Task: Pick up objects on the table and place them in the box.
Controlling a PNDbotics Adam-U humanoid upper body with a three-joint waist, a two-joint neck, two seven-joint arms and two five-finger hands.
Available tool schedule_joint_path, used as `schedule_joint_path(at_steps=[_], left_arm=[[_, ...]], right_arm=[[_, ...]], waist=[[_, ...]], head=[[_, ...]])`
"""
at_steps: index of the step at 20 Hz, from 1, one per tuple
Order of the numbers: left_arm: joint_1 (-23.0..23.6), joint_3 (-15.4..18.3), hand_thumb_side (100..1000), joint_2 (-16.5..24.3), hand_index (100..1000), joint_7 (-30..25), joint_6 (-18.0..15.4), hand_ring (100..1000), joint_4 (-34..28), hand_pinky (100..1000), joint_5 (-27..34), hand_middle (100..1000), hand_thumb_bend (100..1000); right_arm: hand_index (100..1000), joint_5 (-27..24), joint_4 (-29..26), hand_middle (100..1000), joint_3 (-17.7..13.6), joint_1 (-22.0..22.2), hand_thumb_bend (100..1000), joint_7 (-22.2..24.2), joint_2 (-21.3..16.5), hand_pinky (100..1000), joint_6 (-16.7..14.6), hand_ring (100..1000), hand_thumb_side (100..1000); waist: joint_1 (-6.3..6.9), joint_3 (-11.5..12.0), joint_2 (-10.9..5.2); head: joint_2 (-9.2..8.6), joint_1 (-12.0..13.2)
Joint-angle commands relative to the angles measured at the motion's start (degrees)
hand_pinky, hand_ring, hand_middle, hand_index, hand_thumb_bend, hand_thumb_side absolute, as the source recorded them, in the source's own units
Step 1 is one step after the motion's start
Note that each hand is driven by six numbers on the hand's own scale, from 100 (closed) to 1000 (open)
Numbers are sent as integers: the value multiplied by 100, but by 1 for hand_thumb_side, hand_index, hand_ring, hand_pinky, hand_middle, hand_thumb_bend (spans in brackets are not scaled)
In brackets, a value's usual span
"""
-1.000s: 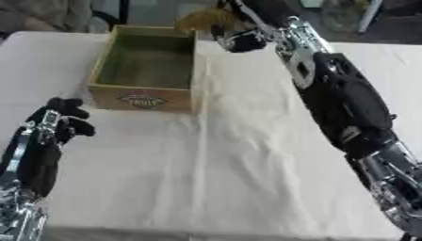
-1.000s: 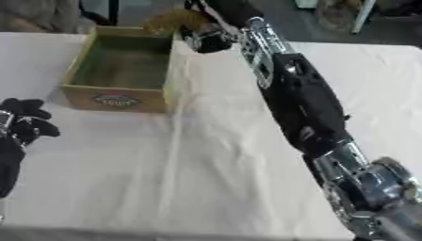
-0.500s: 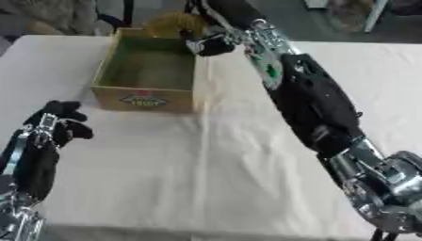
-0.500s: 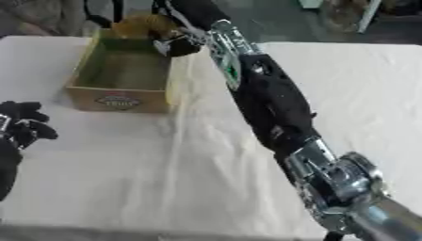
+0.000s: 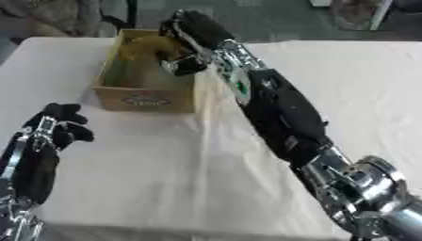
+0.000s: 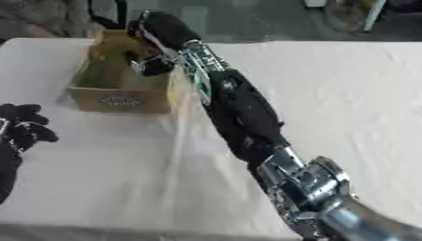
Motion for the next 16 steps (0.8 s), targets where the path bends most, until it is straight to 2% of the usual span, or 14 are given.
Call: schedule_joint_path(at_steps=[1, 8, 16], left_arm=[[-102, -56, 717, -10, 708, -74, 3, 515, -120, 577, 41, 539, 100], [-175, -153, 720, -33, 708, -178, 37, 515, -145, 577, 75, 539, 100], [-201, -190, 723, -32, 707, -212, 59, 515, -155, 577, 94, 540, 100]], right_arm=[[287, 200, 77, 211, -97, -100, 100, -90, 48, 563, 109, 488, 297], [302, 458, 341, 225, -225, -62, 100, -142, 86, 566, 302, 495, 313], [325, 614, 494, 243, -292, -28, 100, -192, 105, 566, 564, 498, 336]], waist=[[41, 52, -79], [69, 267, -10], [73, 338, 32]], head=[[-16, -67], [-77, -95], [-107, -50]])
